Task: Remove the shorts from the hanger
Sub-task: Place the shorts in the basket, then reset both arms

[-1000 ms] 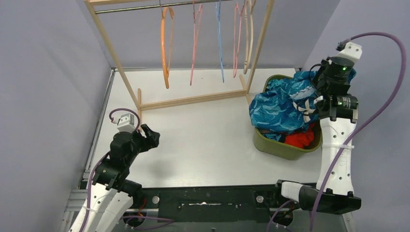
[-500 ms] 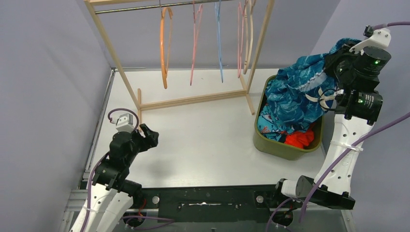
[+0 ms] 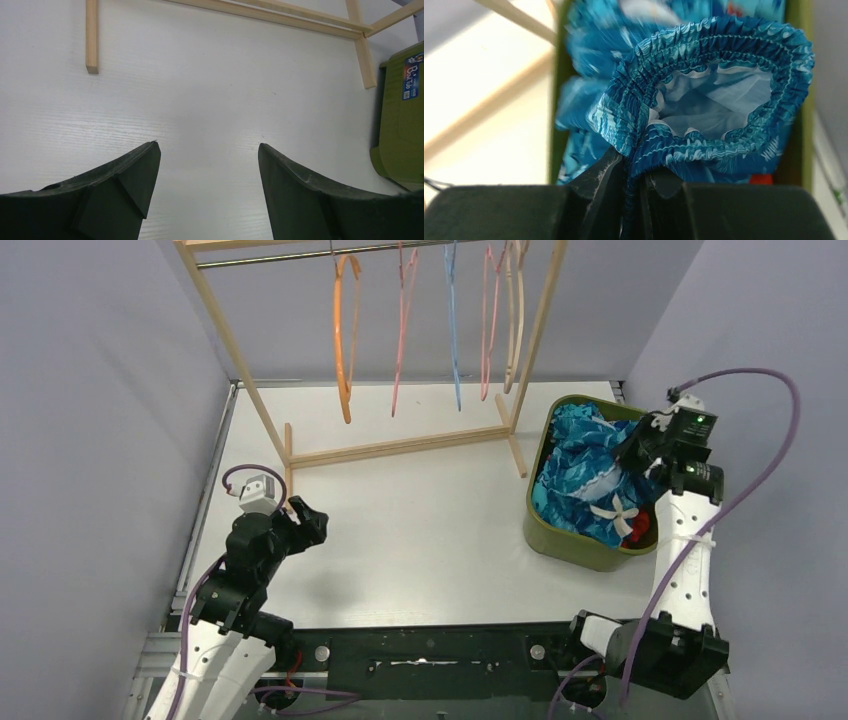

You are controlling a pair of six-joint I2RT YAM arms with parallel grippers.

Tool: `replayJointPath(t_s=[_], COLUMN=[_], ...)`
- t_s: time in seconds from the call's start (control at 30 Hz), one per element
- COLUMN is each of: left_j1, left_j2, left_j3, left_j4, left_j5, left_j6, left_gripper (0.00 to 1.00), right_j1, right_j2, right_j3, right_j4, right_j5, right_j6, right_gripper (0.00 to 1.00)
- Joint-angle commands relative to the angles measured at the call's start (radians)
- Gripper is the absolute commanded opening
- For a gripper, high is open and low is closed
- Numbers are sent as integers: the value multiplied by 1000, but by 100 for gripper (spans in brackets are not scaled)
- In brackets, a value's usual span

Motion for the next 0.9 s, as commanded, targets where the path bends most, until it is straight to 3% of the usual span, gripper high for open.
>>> replayJointPath(t_s=[0.0, 0.13, 0.27, 0.37, 0.43, 0.57, 0.7, 0.87], left_j1=[8, 7, 8, 8, 7, 8, 8, 8], left_j2=[-3, -5, -14, -18, -8, 62, 153, 214], left_j3=[4, 4, 3, 0, 9, 94, 229, 391], left_j4=[63, 62, 57, 78, 59, -54, -157, -218], left_j5=[8, 11, 11, 19, -54, -206, -372, -501], left_j6=[20, 20, 19, 37, -20, -111, -119, -51], left_gripper=[72, 72, 72, 77, 82, 86, 86, 87], right_j1=[-6, -6, -5, -5, -5, -5, -4, -5], right_j2=[49, 93, 98, 82, 44, -65, -161, -129], right_j3=[-144, -228, -246, -211, -175, -107, -129, -156], right_j4=[50, 81, 88, 56, 44, 56, 133, 128], right_j5=[21, 98, 162, 193, 216, 214, 158, 54], right_j6=[-12, -3, 22, 15, 15, 8, 24, 29], right_gripper=[3, 4, 15, 41, 58, 75, 85, 84])
